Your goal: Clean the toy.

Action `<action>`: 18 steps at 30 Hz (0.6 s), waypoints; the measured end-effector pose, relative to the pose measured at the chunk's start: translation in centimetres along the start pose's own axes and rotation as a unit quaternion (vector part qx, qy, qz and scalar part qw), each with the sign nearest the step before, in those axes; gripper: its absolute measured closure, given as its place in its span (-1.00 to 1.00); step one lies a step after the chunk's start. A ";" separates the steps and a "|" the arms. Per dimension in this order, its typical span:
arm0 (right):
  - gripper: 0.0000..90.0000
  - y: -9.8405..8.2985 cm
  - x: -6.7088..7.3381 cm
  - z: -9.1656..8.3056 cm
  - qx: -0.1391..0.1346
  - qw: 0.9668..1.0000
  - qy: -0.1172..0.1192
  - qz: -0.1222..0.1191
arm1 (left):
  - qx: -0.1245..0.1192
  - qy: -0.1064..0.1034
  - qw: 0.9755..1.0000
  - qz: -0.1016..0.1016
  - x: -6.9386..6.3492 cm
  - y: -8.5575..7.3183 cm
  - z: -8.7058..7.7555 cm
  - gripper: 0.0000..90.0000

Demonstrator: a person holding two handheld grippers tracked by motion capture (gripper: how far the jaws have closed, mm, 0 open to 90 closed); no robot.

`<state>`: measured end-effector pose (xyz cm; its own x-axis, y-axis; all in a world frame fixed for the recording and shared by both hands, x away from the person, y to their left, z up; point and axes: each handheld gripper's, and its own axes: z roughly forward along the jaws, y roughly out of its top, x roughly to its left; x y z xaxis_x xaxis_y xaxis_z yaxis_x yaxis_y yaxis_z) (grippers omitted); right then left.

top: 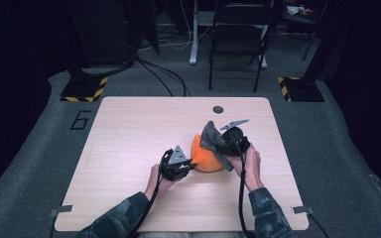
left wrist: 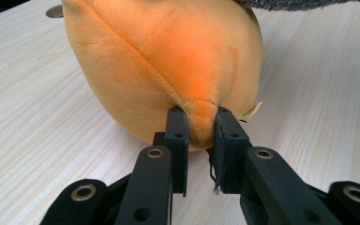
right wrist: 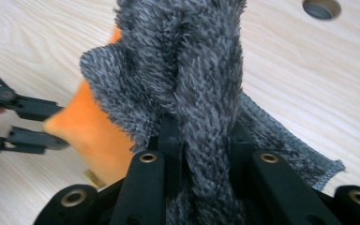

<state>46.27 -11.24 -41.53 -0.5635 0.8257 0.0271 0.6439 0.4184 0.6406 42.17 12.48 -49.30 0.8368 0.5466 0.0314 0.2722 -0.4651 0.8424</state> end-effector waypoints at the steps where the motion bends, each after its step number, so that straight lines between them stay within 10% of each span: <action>1: 0.64 -0.2 -0.4 0.0 0.001 1.000 -0.003 0.005 | 0.001 0.000 1.000 0.000 0.0 0.0 0.0 0.74; 18: 0.65 -3.9 -5.9 2.3 0.062 0.992 -0.018 0.105 | 0.001 -0.001 1.000 -0.008 0.2 -0.2 0.0 0.74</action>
<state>48.29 -16.87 -45.92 -0.3929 0.9117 0.1204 0.8049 0.2776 0.5245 42.26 12.65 -49.47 0.8336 0.5521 0.0170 0.2858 -0.4575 0.8420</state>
